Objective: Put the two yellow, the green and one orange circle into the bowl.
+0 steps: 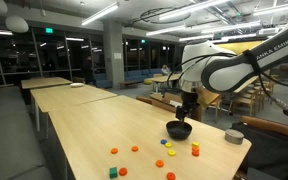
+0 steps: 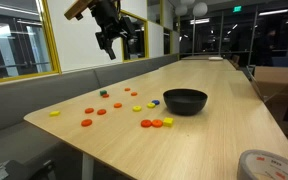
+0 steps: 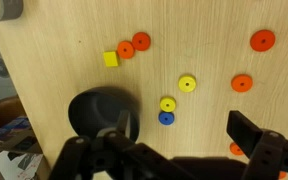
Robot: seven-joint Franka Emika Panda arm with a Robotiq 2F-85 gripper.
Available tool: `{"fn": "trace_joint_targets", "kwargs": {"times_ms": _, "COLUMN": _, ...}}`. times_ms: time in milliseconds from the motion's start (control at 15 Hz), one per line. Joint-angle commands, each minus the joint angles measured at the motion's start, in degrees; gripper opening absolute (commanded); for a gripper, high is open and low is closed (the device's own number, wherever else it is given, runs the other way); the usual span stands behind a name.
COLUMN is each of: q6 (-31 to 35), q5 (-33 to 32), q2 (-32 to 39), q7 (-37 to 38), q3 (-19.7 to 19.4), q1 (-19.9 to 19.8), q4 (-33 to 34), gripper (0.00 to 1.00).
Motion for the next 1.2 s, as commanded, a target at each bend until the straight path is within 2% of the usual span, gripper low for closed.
{"fn": "trace_joint_targets", "kwargs": {"times_ms": 0, "q6": -0.2, "q5": -0.6, "q2": 0.1, "q7": 0.4, "q3": -1.4, "q1": 1.5, "q4": 0.3, "gripper": 1.00}}
{"fn": "trace_joint_targets", "kwargs": {"times_ms": 667, "q6": 0.9, "q5": -0.8, "q2": 0.8, "q7": 0.2, "q3": -1.9, "q1": 1.7, "q4": 0.8, "gripper": 1.00}}
{"fn": "trace_joint_targets", "kwargs": {"times_ms": 800, "q6": 3.4, "q5": -1.8, "q2": 2.1, "q7": 1.6, "q3": -2.0, "q1": 1.0, "q4": 0.6, "gripper": 1.00}}
{"fn": "trace_joint_targets", "kwargs": {"times_ms": 1133, "q6": 14.2, "q5": 0.1, "q2": 8.0, "q7": 1.7, "q3": -5.2, "q1": 0.2, "q4": 0.0, "gripper": 1.00}}
